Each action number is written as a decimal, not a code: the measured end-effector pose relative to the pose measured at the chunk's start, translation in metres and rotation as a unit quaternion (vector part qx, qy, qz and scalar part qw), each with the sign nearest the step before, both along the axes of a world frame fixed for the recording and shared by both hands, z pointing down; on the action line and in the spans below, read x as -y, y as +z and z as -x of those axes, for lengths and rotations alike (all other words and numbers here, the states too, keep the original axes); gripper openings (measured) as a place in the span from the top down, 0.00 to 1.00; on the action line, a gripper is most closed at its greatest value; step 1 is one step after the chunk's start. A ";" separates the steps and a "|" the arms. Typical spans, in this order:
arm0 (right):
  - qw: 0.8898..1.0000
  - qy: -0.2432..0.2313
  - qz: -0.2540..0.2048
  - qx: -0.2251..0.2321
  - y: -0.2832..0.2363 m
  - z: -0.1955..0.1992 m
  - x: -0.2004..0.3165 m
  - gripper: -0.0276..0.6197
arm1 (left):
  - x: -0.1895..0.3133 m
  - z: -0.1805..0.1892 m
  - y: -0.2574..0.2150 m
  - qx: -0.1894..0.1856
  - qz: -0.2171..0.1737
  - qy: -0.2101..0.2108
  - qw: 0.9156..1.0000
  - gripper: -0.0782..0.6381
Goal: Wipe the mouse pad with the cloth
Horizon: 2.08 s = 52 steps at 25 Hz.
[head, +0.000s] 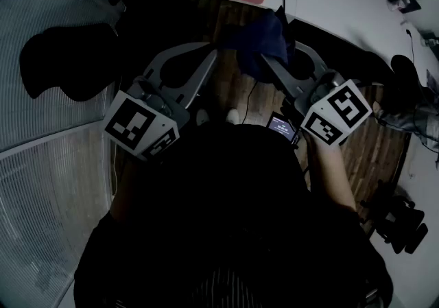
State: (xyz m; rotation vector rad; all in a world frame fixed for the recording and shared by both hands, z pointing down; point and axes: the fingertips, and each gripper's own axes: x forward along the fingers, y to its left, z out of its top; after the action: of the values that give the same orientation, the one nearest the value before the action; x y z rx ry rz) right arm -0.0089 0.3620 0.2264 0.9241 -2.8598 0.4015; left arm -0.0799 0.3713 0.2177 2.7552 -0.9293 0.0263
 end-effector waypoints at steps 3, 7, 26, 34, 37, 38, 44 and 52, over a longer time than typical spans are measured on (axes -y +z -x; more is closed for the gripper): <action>1.000 -0.004 0.006 0.011 0.003 -0.003 0.003 0.83 | 0.000 -0.001 0.002 -0.003 -0.001 0.002 1.000 0.88; 0.999 -0.010 0.007 0.037 0.006 -0.008 0.006 0.83 | 0.000 0.001 0.003 -0.008 -0.006 -0.002 1.000 0.88; 0.996 0.049 0.012 0.074 0.071 -0.071 -0.001 0.82 | 0.005 -0.039 0.065 0.032 0.007 0.032 0.999 0.88; 0.992 0.111 0.012 0.065 0.054 -0.102 0.006 0.82 | 0.034 -0.064 0.052 0.020 0.015 0.088 0.996 0.88; 0.990 0.127 0.009 0.066 -0.007 -0.082 0.016 0.82 | 0.056 -0.057 -0.011 0.023 0.004 0.104 0.994 0.88; 0.989 0.129 0.007 0.065 -0.022 -0.072 0.020 0.82 | 0.063 -0.051 -0.027 0.018 0.001 0.112 0.994 0.88; 0.989 0.131 -0.047 0.042 -0.052 -0.045 0.033 0.82 | 0.086 -0.046 -0.039 0.001 -0.012 0.174 0.985 0.88; 0.988 0.147 -0.031 0.038 -0.054 -0.047 0.038 0.82 | 0.090 -0.043 -0.027 -0.007 0.006 0.192 0.981 0.88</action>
State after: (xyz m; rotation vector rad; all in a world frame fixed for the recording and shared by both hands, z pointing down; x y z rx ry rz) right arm 0.0383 0.3239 0.1726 1.3778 -2.8221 0.3830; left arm -0.0366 0.2811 0.1910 2.8741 -0.3798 0.0771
